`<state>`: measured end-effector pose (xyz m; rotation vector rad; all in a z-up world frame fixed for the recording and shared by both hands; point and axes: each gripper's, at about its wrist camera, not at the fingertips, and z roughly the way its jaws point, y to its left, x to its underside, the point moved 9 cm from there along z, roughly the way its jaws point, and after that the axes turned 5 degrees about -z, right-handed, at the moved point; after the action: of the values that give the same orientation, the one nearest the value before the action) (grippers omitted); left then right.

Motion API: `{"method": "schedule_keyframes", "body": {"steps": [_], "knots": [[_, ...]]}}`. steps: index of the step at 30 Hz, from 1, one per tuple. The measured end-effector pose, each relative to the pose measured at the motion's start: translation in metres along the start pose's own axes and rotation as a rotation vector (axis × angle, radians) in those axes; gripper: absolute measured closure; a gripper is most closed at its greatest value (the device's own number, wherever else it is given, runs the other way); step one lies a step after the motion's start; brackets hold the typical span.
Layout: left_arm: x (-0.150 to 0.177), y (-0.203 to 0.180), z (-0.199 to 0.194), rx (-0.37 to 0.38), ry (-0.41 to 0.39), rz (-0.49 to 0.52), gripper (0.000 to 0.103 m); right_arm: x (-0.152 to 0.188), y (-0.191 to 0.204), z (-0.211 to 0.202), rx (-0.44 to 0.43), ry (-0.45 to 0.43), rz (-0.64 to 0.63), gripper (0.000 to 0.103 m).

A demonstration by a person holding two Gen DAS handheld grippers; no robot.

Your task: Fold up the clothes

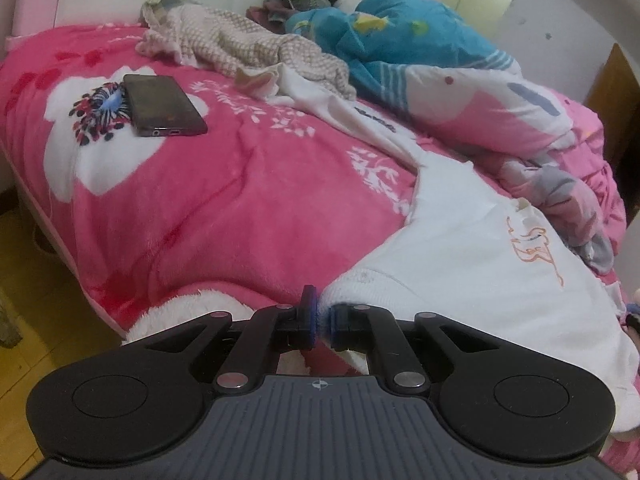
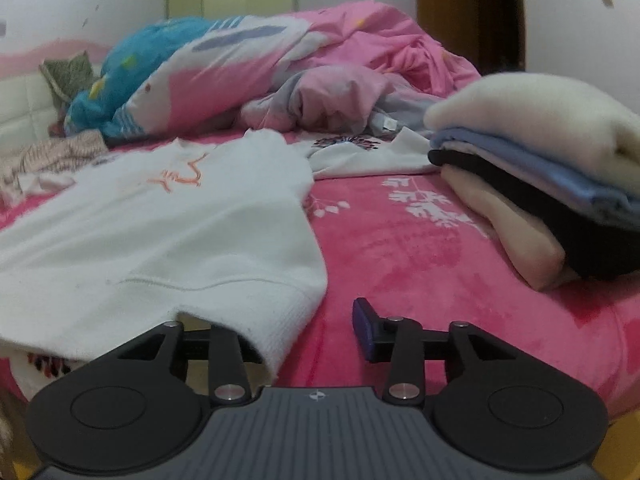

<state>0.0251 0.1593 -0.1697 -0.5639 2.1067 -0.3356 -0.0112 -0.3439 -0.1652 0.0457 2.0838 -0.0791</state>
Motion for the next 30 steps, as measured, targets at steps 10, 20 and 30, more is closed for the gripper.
{"method": "schedule_keyframes", "body": {"steps": [10,20,30], "knots": [[-0.013,-0.014,0.000,0.006,-0.007,-0.007,0.100,-0.009,-0.001,0.020,-0.013,0.013,-0.079,0.091],[-0.205,-0.168,-0.039,0.541,-0.039,-0.210,0.100,-0.361,-0.059,-0.024,0.016,-0.308,-0.103,0.098],[-0.032,-0.042,-0.011,0.280,0.244,-0.165,0.100,-0.187,-0.058,-0.027,-0.004,-0.047,-0.092,0.098]]}}
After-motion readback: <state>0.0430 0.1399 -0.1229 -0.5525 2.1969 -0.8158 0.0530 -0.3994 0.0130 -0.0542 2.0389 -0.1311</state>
